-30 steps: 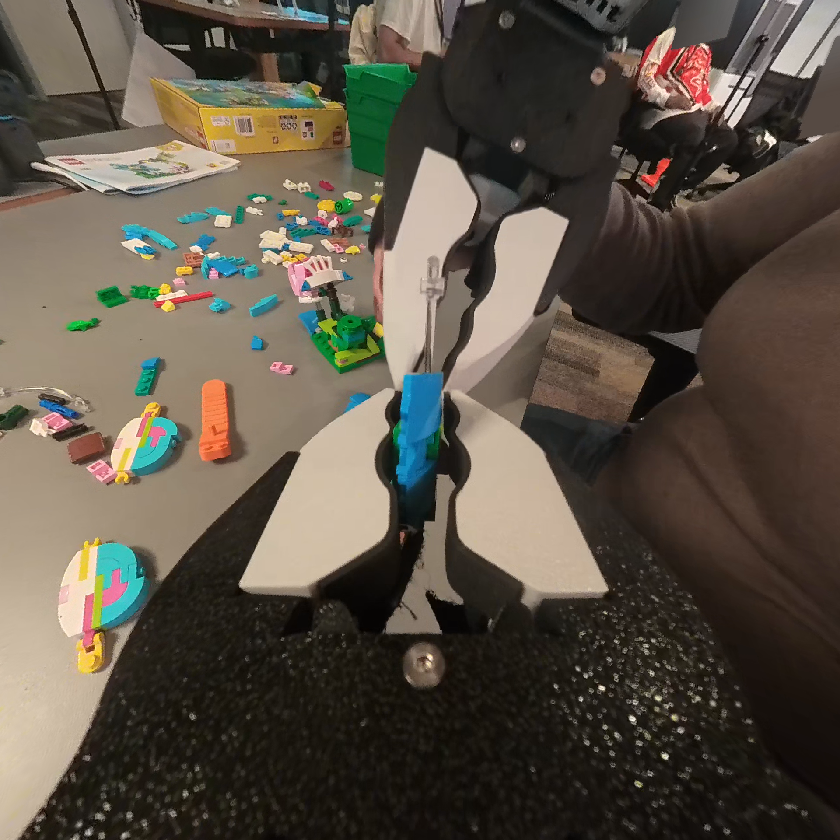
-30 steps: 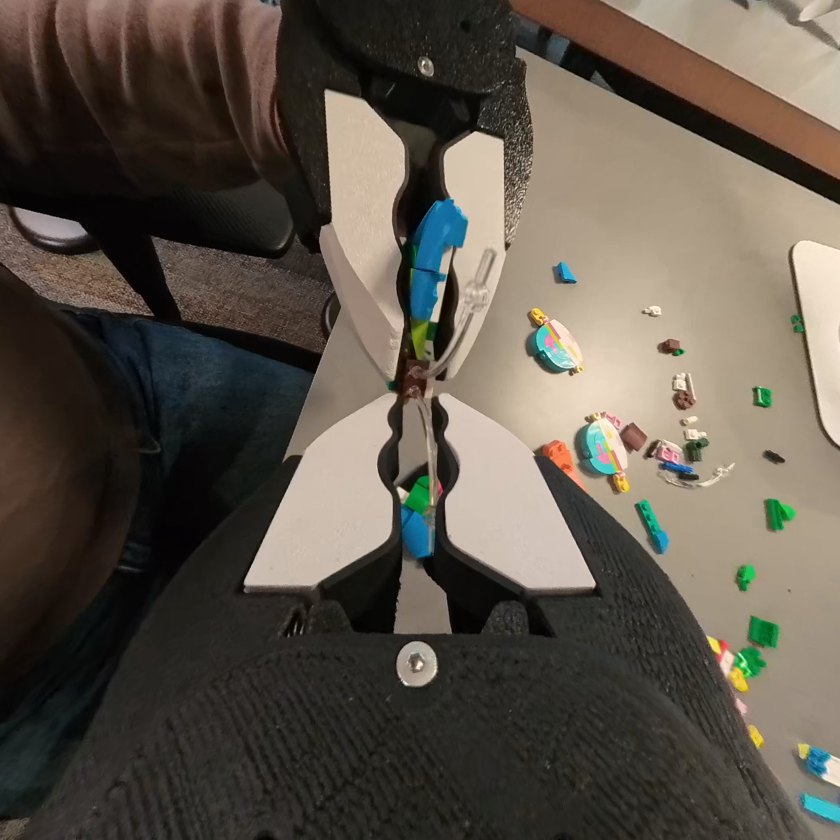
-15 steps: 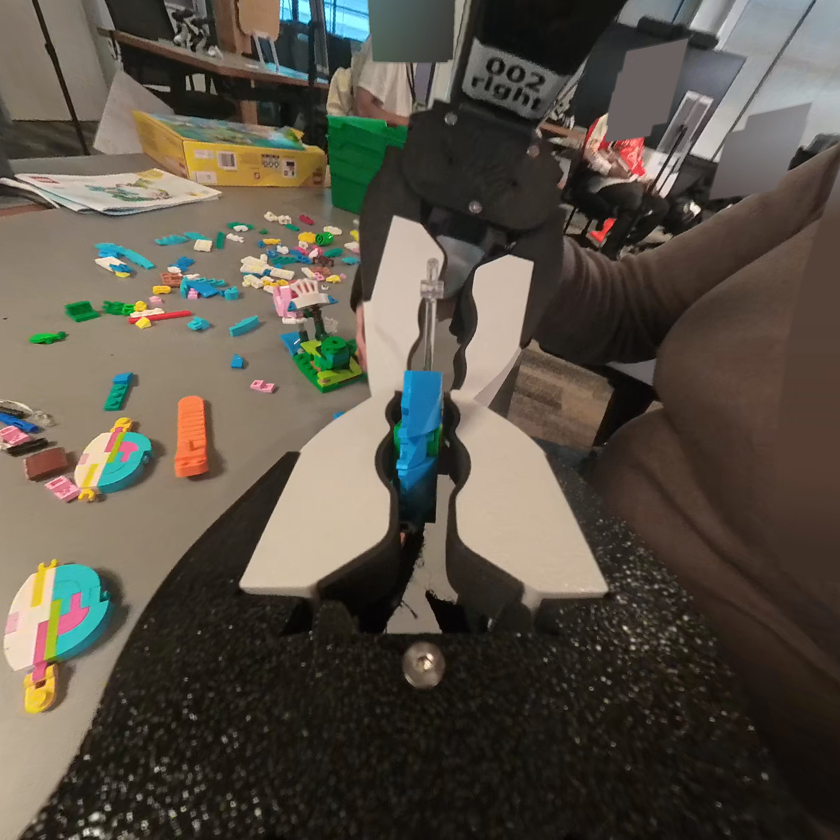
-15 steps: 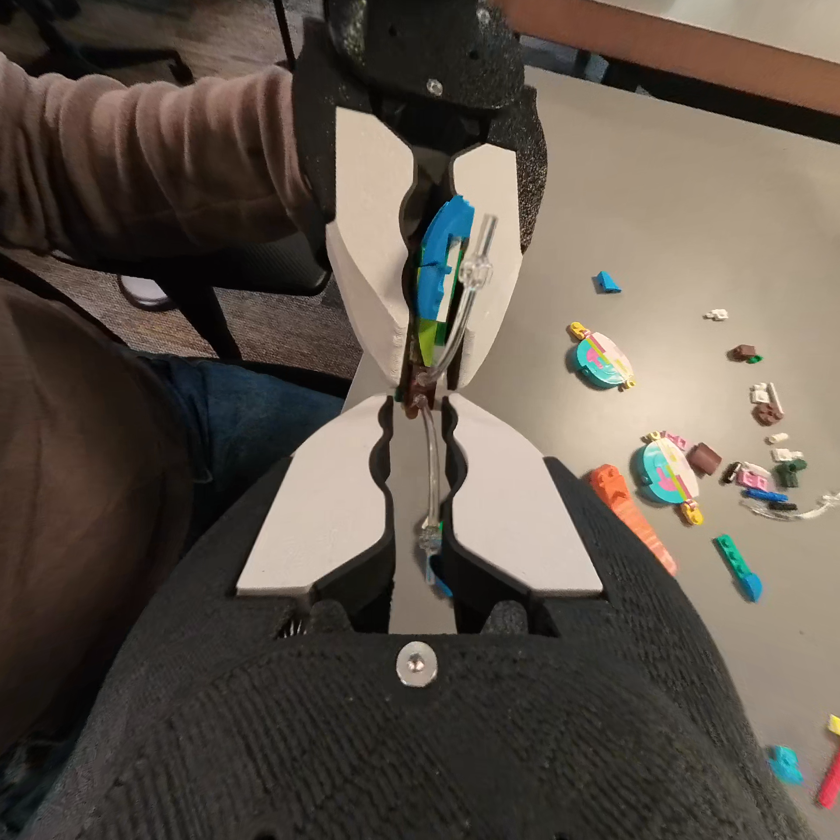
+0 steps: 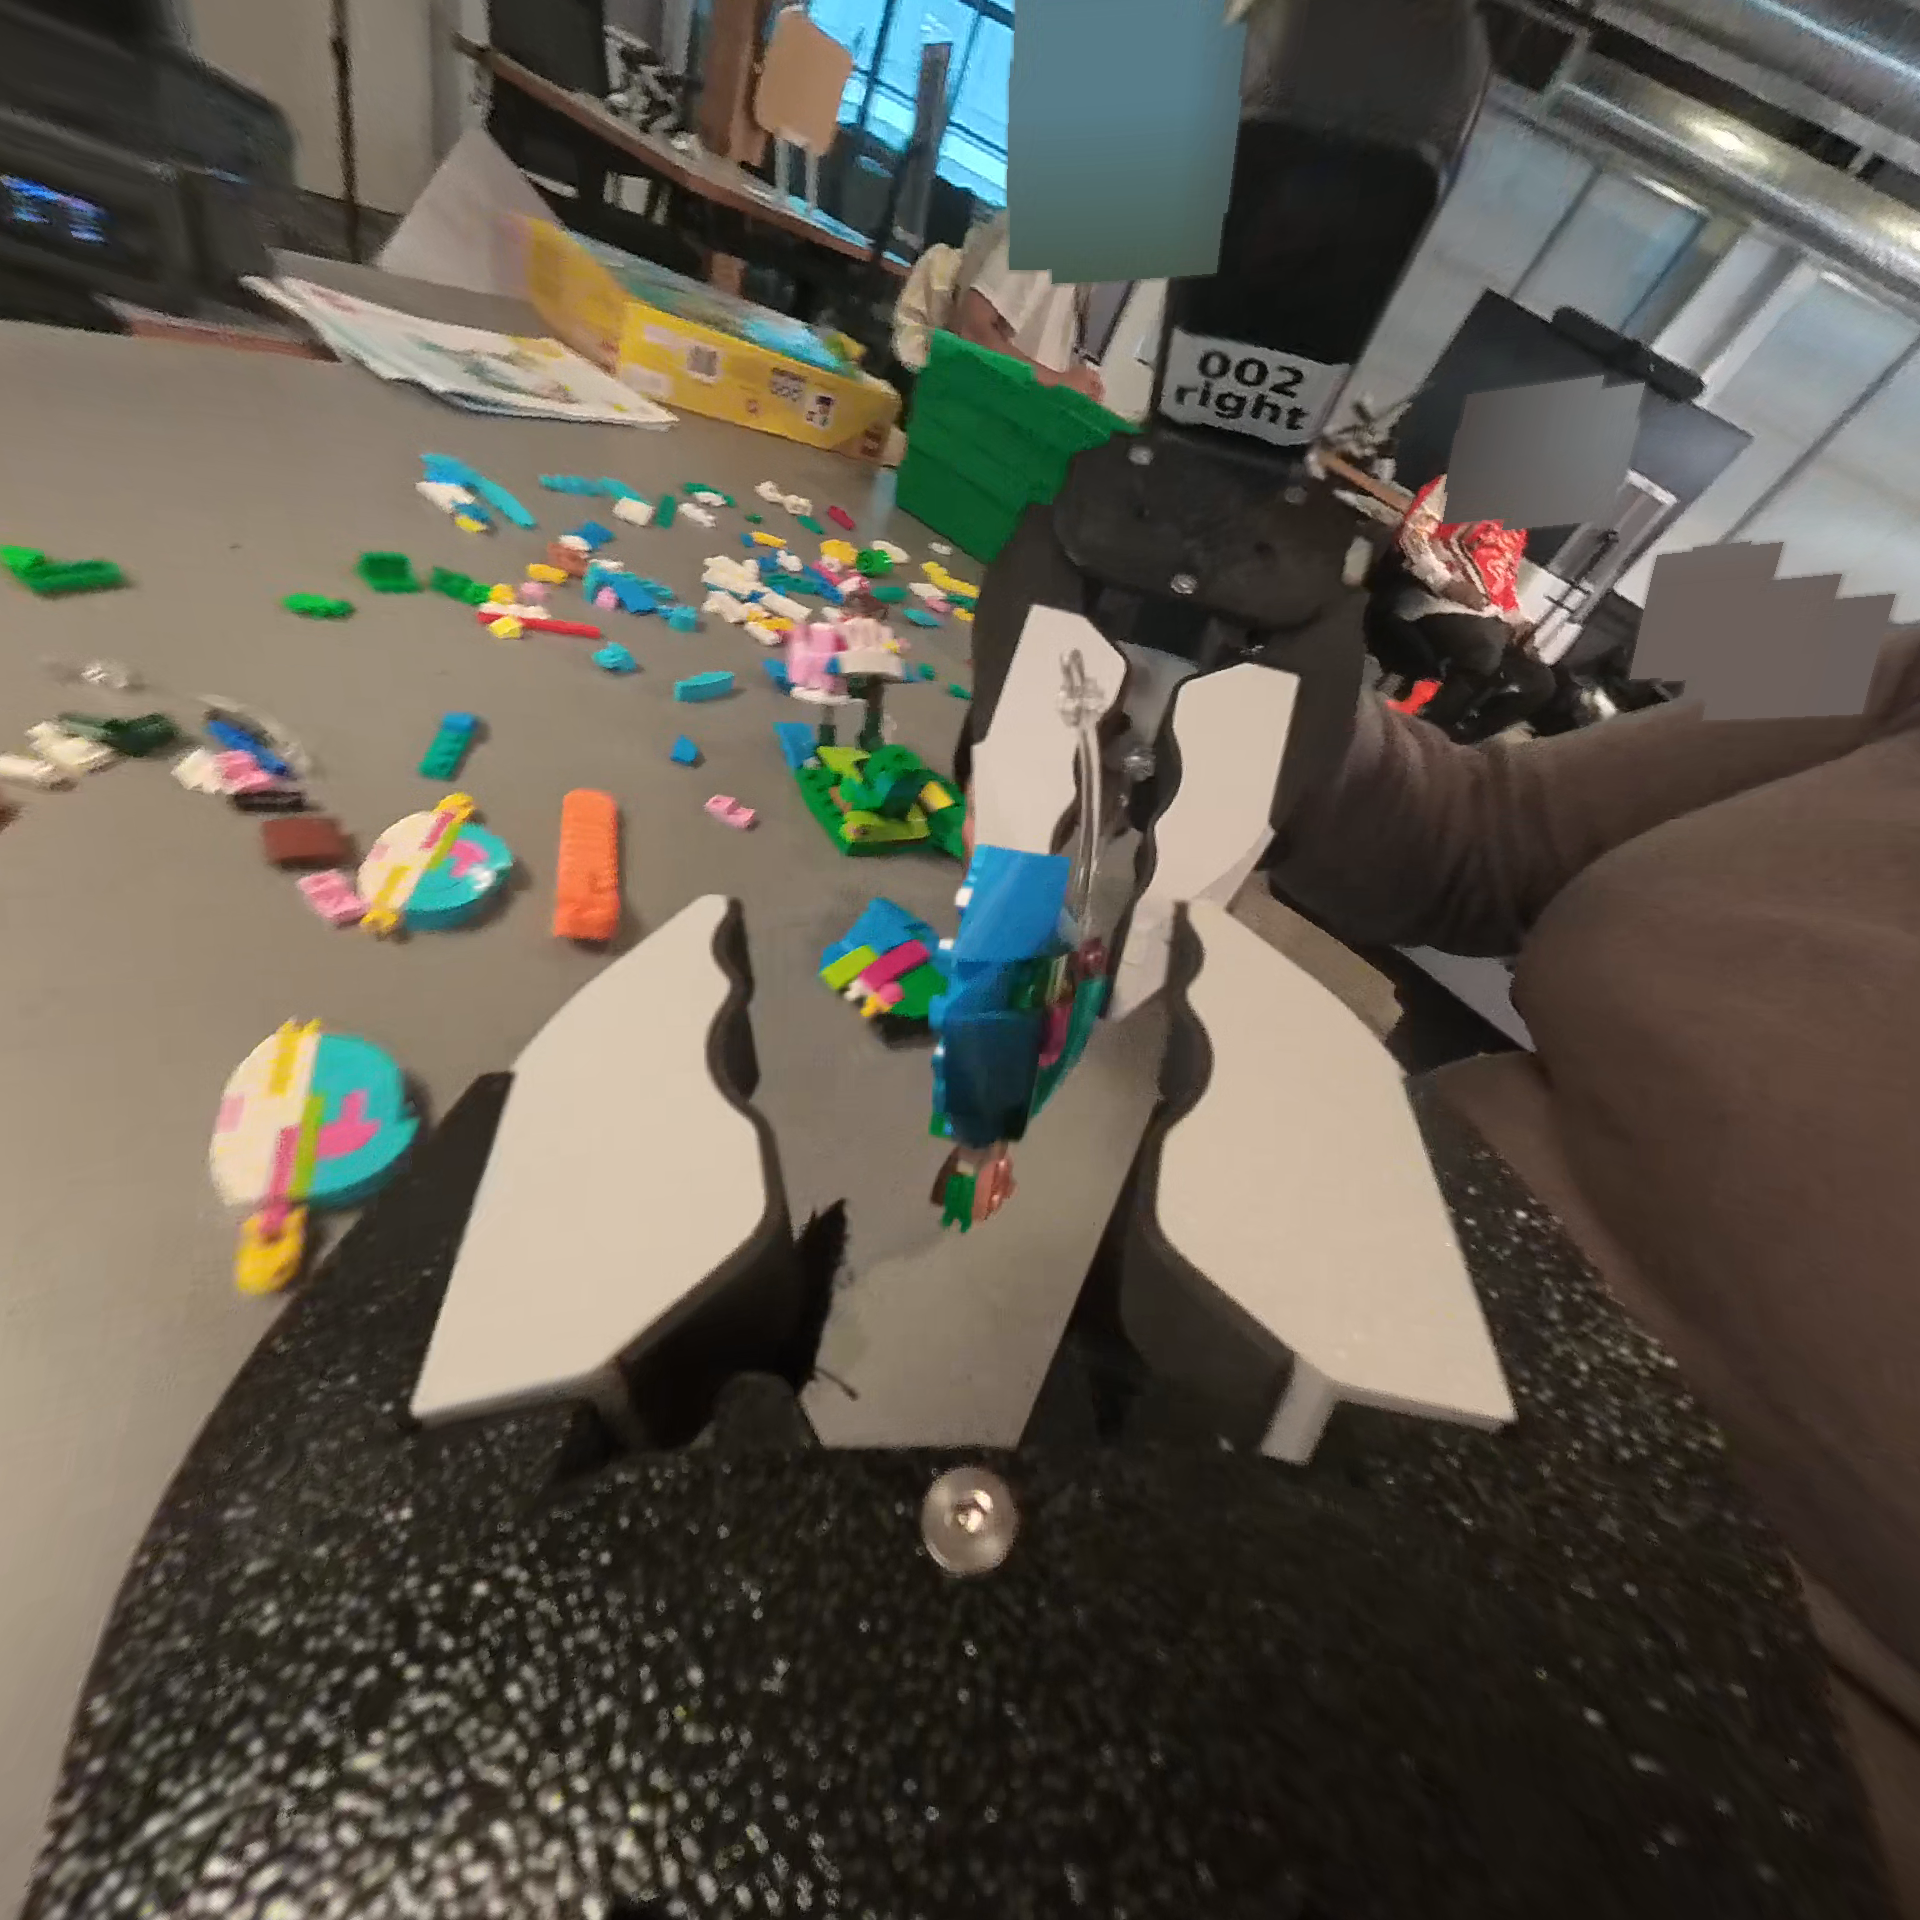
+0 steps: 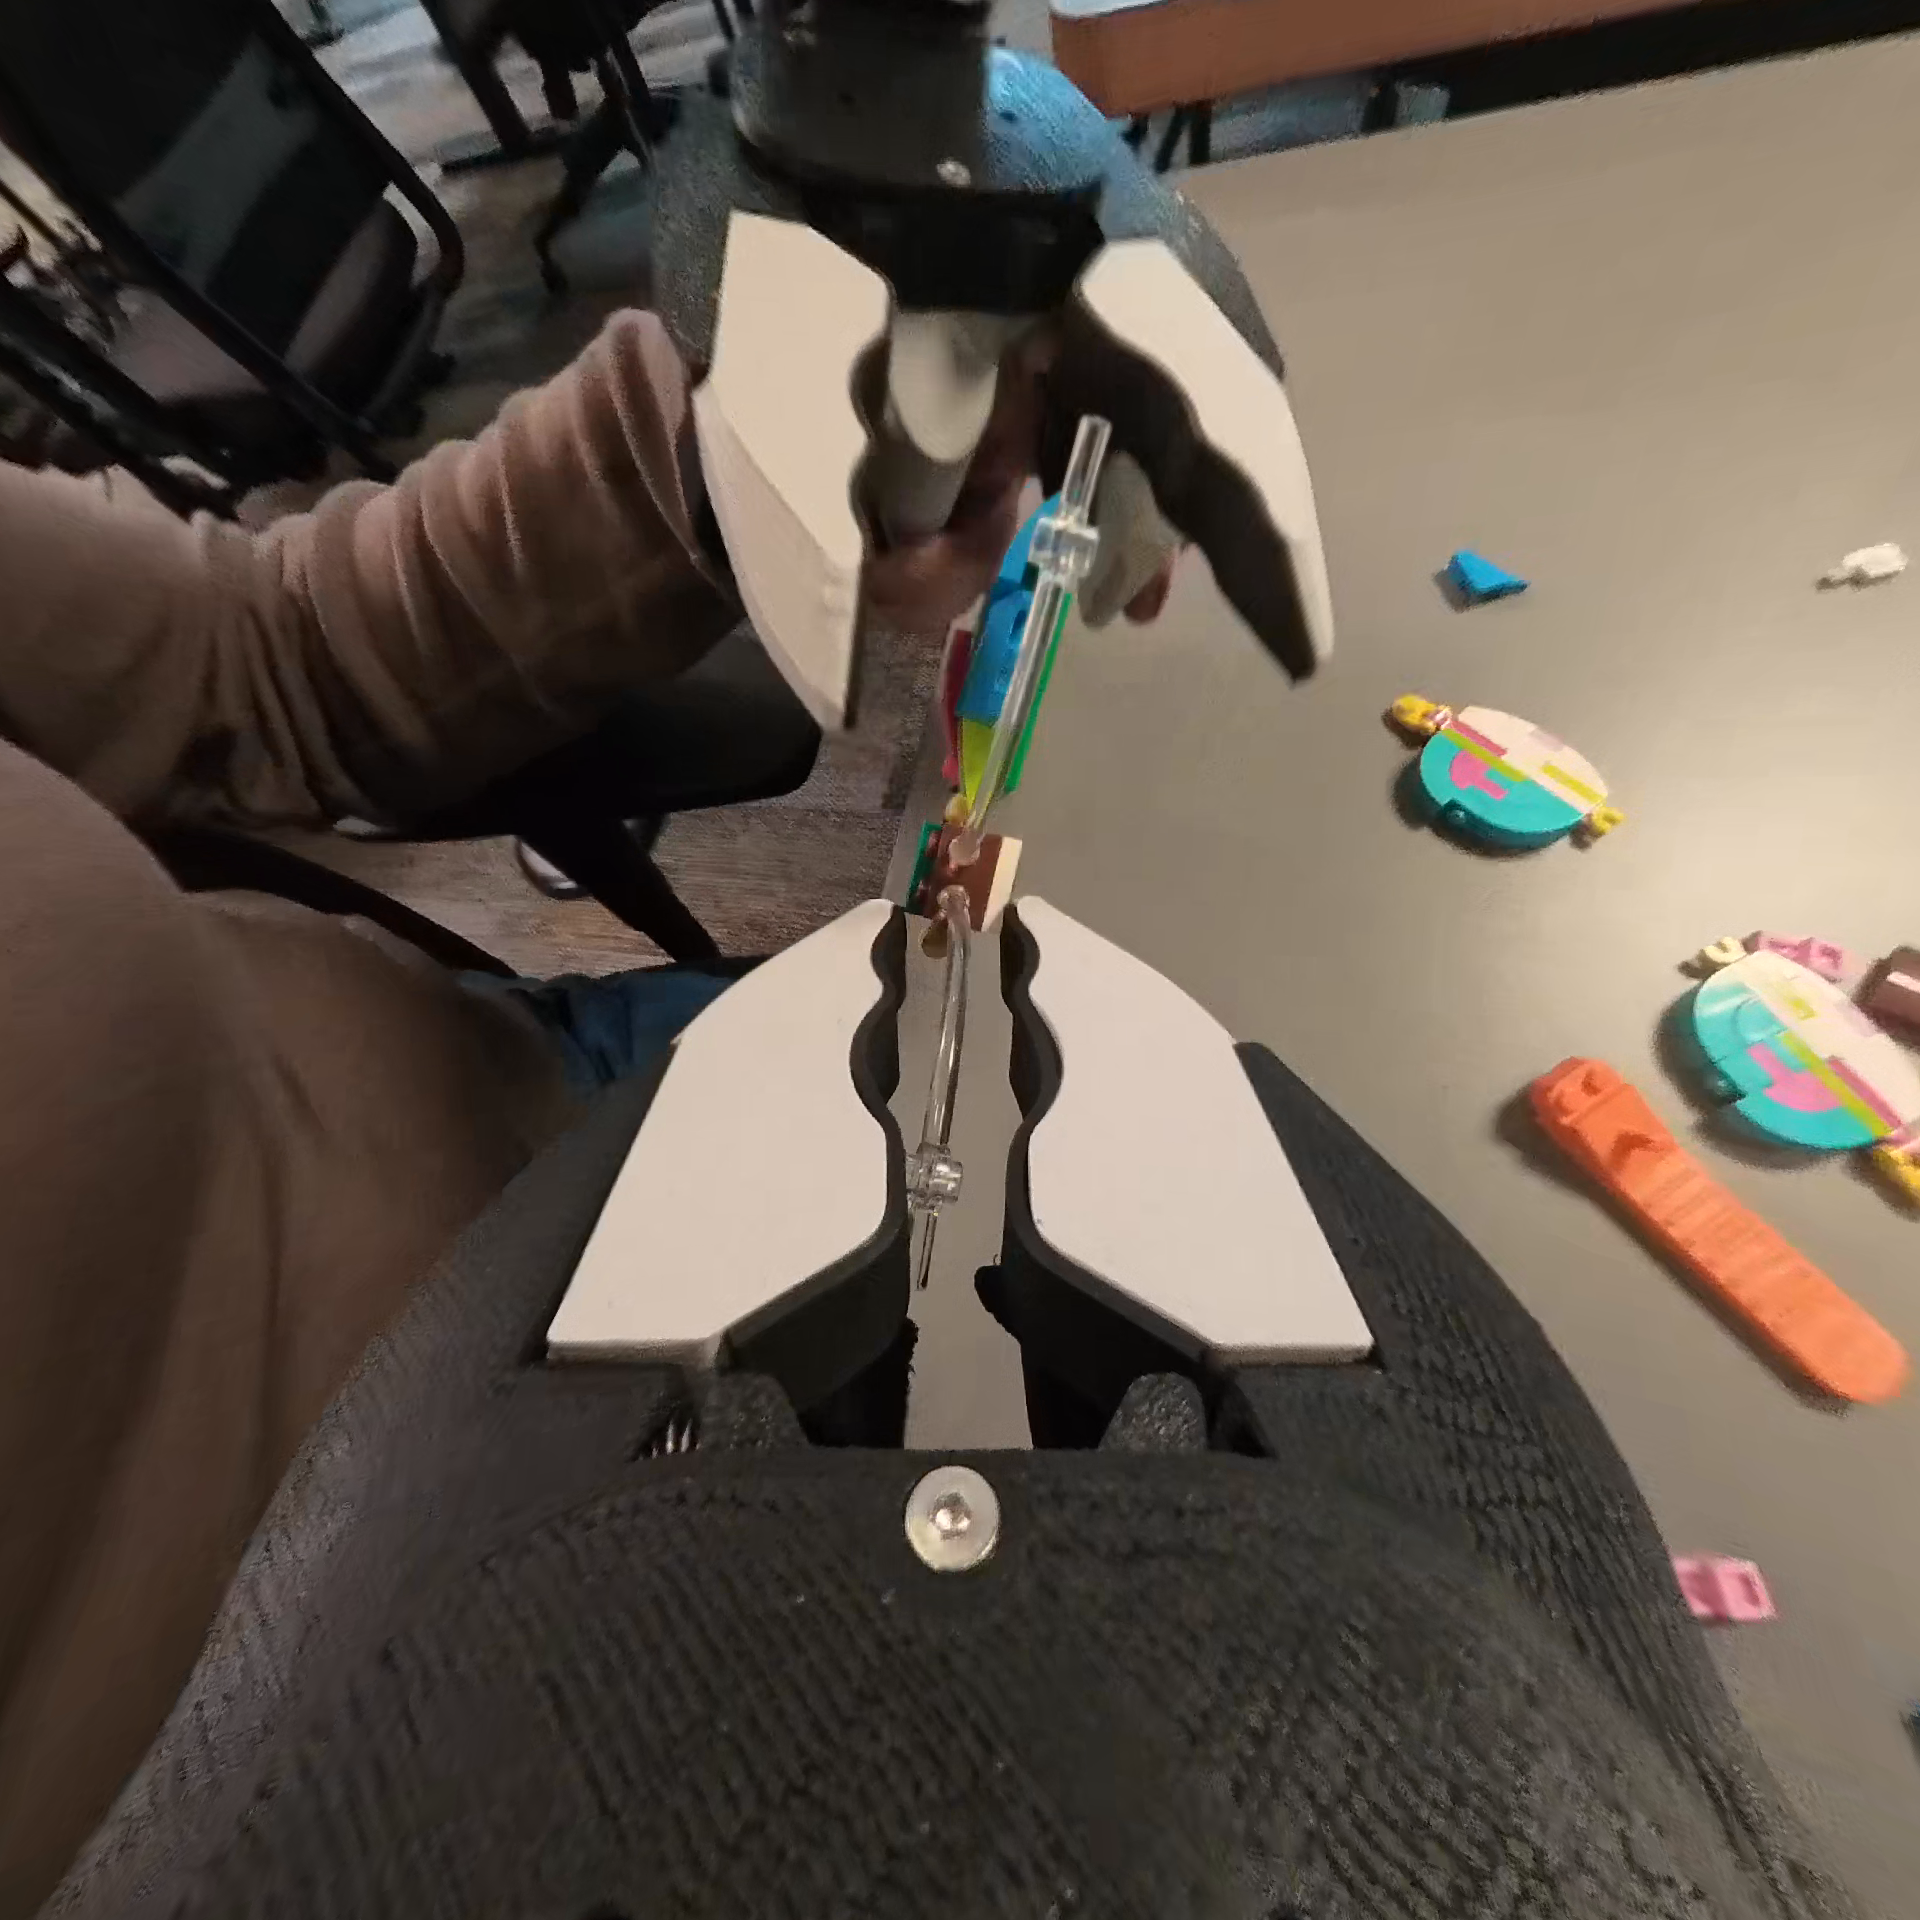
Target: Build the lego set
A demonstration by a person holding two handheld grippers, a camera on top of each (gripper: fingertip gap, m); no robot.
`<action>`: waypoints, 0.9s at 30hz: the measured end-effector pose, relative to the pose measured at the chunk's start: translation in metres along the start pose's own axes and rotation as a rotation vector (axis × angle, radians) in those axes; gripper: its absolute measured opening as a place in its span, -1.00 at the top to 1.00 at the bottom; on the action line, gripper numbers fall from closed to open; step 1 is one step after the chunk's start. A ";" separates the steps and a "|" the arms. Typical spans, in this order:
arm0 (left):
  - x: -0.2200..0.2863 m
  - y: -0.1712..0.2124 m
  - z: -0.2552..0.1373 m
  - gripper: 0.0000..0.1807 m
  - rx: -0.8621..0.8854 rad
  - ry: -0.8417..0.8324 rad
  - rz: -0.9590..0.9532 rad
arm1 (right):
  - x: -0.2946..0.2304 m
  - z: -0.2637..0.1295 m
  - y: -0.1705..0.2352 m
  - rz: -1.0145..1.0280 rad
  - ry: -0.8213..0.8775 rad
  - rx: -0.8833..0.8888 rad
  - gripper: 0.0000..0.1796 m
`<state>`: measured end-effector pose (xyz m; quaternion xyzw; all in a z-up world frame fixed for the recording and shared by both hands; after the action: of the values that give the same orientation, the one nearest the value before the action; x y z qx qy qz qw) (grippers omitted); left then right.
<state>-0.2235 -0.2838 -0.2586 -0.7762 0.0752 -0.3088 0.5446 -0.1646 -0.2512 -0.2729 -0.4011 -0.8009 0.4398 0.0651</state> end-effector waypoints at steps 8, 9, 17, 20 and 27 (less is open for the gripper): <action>-0.016 -0.008 -0.036 -0.08 0.065 -0.232 0.135 | 0.023 -0.008 -0.014 0.270 -0.068 0.169 0.82; -0.015 -0.010 -0.036 -0.09 0.072 -0.285 0.199 | 0.026 -0.012 -0.019 0.309 -0.081 0.217 0.82; 0.000 -0.021 -0.023 -0.01 0.034 -0.853 0.982 | 0.030 -0.036 -0.043 0.415 -0.132 0.457 0.83; 0.013 -0.026 -0.024 0.06 0.089 -0.887 1.093 | 0.026 -0.039 -0.042 0.360 -0.112 0.440 0.83; 0.014 -0.029 -0.037 0.04 0.181 -0.647 0.829 | 0.018 -0.044 -0.036 0.183 -0.007 0.377 0.82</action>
<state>-0.2397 -0.3081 -0.2196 -0.6869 0.1769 0.1823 0.6809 -0.1781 -0.2203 -0.2234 -0.4516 -0.6648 0.5873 0.0960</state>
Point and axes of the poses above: each gripper's, where its closed fingertips meet, z out along the fingers, y out of its underside, x = y × z across the jaws, the point moved 3 cm from there along -z, back along the fingers, and after that the axes turned 5 degrees about -x, right-handed, at the moved point
